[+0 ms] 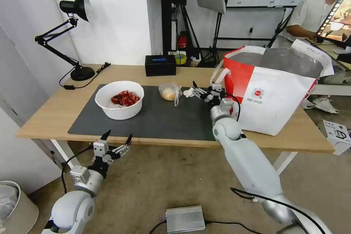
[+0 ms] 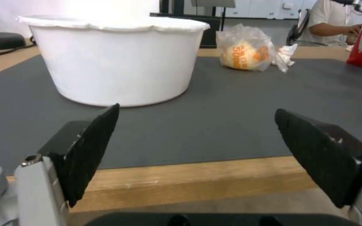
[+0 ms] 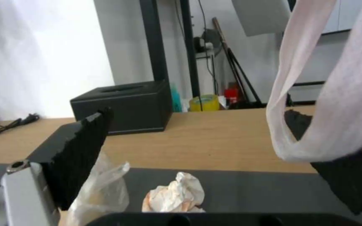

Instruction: Pick up the trash from the table and place it into the takeout bag.

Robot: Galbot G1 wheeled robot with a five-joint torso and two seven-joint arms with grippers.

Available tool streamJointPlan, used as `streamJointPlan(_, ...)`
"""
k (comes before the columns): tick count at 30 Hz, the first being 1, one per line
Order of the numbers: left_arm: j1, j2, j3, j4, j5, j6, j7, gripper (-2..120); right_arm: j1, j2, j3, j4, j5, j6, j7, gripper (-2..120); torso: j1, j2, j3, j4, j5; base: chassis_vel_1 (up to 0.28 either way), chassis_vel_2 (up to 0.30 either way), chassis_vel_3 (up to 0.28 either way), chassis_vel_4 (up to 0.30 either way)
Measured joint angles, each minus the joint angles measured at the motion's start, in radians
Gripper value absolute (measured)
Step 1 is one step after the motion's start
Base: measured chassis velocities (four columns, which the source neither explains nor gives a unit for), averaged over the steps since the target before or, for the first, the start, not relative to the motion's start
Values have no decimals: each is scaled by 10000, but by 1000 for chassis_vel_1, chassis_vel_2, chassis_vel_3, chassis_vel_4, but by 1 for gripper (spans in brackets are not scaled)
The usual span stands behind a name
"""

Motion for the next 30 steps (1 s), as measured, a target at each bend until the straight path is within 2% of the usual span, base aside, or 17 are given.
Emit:
streamJointPlan(9, -12, -4, -10, -2, 1, -4, 4, 100, 492, 536, -259, -936, -319, -37, -5, 100, 0, 1, -1, 0, 0, 0, 0, 0, 0)
streamJointPlan(19, -7, -58, -11, -10, 13, -9, 5, 100, 673, 826, -442, -1282, -426, -511, 355, 100, 0, 1, -1, 0, 0, 0, 0, 0, 0)
streamJointPlan(30, -12, -104, 7, -8, 58, -11, 5, 100, 1212, 880, -781, -1467, -60, -2076, 1477, 100, -2, 1, -1, -1, 1, 0, 0, 0, 0)
